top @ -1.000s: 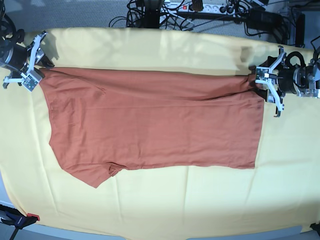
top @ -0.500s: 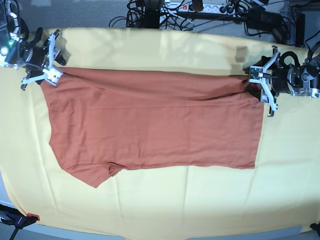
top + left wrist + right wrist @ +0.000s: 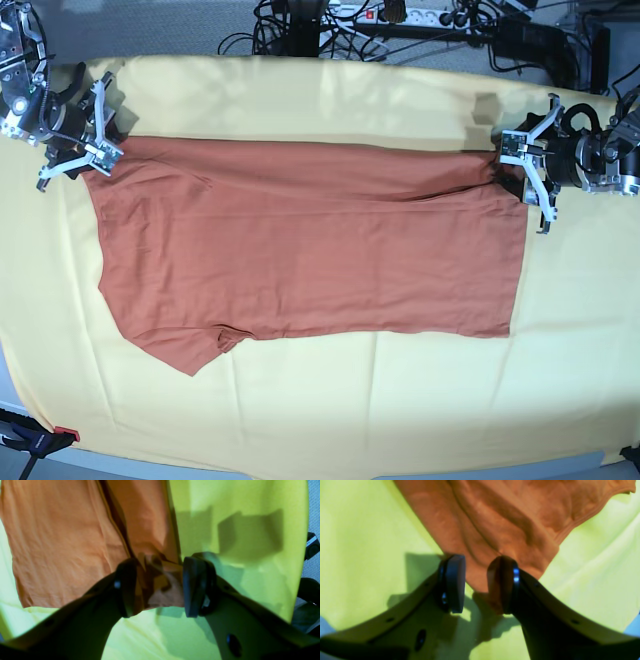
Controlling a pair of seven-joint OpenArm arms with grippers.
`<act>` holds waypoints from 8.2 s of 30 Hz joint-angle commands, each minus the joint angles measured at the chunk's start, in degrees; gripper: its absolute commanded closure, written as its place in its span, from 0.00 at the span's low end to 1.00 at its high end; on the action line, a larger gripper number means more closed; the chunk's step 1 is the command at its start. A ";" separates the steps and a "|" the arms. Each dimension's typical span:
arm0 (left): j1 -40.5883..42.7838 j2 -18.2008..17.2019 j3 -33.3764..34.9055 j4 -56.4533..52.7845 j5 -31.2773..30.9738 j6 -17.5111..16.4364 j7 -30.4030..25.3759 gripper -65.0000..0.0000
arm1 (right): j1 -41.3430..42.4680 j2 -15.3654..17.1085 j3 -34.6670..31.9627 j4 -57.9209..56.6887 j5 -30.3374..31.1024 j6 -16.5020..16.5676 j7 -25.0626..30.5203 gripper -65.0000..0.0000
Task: Fold the T-shirt properly
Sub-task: 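Hold the collar-side edge and adjust the grip with both grippers, then drag the shirt by its collar-side edge away from the hem, then release the collar edge and move both grippers to the hem corners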
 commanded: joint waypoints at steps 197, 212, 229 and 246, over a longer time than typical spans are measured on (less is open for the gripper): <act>4.98 -14.78 -0.52 11.93 -9.84 -0.03 0.87 1.00 | -11.80 10.36 0.31 4.94 13.46 -6.71 -28.68 1.00; 4.39 -14.93 -0.55 11.96 -11.52 -0.03 1.88 0.57 | -11.67 10.36 0.76 12.09 13.25 -7.65 -29.94 0.47; -15.56 -2.69 -0.94 -5.53 -38.66 17.77 15.23 0.57 | -11.65 10.32 18.21 17.35 13.46 -14.86 -19.54 0.47; -26.53 27.10 -9.14 -67.06 -73.11 -0.03 24.90 0.56 | -11.34 10.03 18.21 17.29 13.49 -17.27 -15.04 0.47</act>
